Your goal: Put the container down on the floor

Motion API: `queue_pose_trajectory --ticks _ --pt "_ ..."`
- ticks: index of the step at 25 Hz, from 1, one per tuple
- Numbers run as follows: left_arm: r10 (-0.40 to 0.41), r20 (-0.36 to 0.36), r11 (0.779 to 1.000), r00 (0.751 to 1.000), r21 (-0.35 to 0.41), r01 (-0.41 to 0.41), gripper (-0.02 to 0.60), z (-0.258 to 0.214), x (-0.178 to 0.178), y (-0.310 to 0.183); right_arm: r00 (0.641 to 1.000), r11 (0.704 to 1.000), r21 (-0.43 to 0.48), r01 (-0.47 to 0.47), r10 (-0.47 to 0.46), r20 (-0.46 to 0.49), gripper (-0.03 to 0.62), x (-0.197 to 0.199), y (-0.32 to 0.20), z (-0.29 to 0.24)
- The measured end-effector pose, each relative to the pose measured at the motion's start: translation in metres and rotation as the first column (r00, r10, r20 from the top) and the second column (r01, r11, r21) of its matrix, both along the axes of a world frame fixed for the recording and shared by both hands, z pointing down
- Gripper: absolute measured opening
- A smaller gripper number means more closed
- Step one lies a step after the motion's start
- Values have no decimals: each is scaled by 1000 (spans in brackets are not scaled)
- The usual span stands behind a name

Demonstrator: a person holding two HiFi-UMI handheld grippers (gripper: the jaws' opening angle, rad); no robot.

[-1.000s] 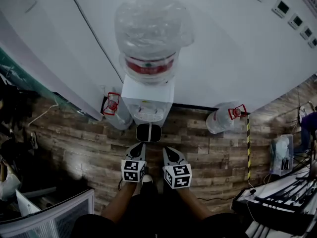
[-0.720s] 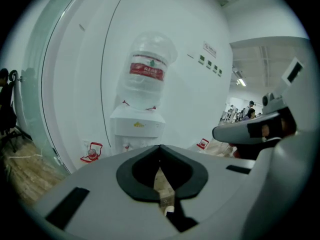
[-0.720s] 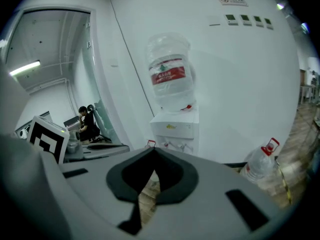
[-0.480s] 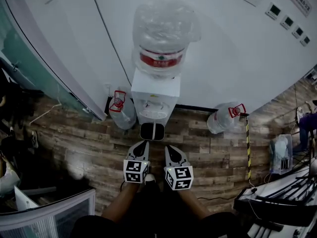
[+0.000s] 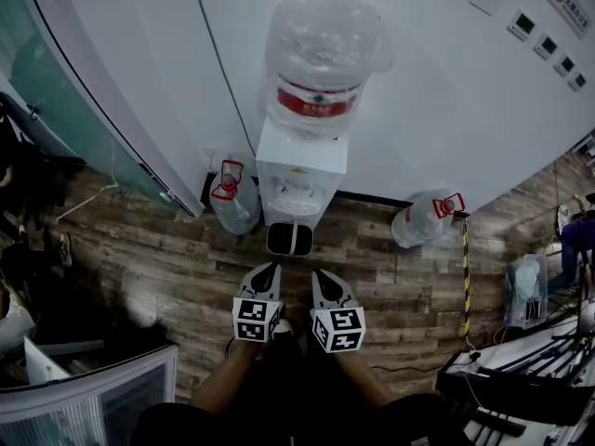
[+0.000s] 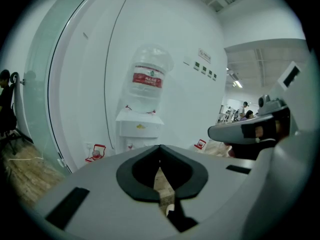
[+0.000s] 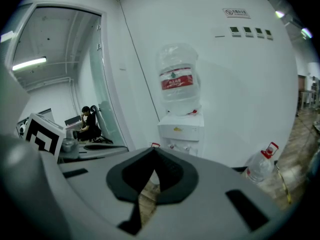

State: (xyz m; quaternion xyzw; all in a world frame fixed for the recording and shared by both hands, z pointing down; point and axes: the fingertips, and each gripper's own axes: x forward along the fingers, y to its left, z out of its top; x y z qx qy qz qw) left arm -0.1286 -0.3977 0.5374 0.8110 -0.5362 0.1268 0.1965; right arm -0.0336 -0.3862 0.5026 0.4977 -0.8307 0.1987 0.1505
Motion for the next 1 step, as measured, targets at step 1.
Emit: queue_pose_trajectory --ticks 1 --pt "-2 1 1000 1000 -1 2 14 1 -2 1 1000 1000 -3 4 -4 -1 9 -2 1 1"
